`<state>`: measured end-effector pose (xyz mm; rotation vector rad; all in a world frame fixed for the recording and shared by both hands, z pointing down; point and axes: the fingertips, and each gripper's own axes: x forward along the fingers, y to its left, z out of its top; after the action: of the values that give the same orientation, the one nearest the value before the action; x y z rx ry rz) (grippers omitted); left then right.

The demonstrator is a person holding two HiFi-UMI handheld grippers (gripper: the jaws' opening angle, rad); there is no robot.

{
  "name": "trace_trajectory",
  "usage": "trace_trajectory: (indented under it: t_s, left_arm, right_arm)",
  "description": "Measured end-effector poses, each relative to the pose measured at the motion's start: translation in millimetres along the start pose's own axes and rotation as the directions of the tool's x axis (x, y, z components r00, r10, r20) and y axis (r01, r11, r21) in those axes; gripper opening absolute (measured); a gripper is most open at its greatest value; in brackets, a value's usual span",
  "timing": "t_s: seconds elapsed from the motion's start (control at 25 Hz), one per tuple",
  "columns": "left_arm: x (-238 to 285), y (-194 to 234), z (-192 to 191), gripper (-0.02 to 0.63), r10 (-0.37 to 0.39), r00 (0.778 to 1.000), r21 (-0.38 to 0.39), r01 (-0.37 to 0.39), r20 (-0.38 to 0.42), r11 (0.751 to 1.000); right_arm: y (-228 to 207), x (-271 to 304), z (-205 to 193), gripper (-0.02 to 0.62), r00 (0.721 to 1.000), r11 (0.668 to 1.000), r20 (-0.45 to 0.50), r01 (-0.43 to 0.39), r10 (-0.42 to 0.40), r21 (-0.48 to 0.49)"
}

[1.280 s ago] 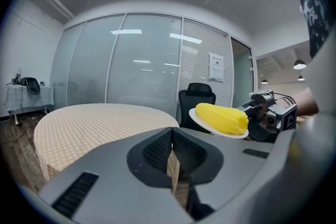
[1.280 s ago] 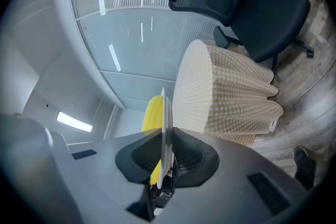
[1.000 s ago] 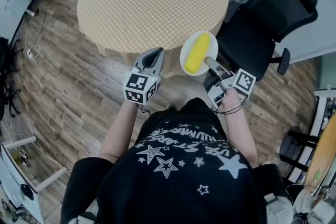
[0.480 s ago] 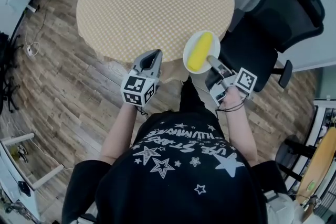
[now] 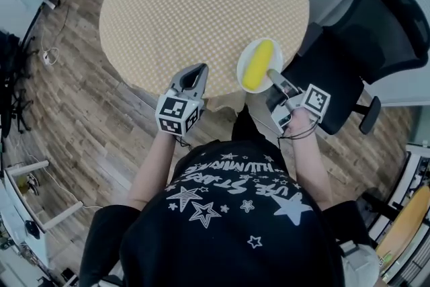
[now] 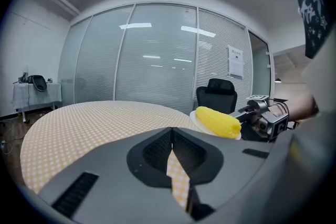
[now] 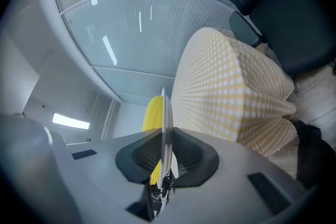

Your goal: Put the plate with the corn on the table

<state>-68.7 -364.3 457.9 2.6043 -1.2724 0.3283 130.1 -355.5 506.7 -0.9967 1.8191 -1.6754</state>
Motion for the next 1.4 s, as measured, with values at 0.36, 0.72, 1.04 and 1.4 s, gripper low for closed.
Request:
trace_trajectory:
  t_s: [0.36,0.72,1.04,1.4]
  left_arm:
    - [56,8,20,0.008,0.04,0.999,-0.005,-0.04,-0.003,0.999]
    - [87,13,23,0.008,0.083,0.996,-0.015,-0.084,-0.031,0.996]
    - [110,25,18,0.008,0.137,0.988,-0.028,-0.139,-0.066,0.99]
    - [126,30,17,0.008,0.167,0.982,-0.034,-0.17,-0.089,0.985]
  right_arm:
    - [-20,34,51,0.049,0.998,1.0,-0.067,0.013,-0.013,0.0]
    - [-53,55,87,0.049,0.995,0.997,-0.091,0.054,-0.049,0.05]
    - [-85,77,107,0.049,0.989,0.993,-0.131,0.084,-0.072,0.086]
    - [-101,97,110,0.049,0.979,0.988,-0.168,0.128,-0.113,0.083]
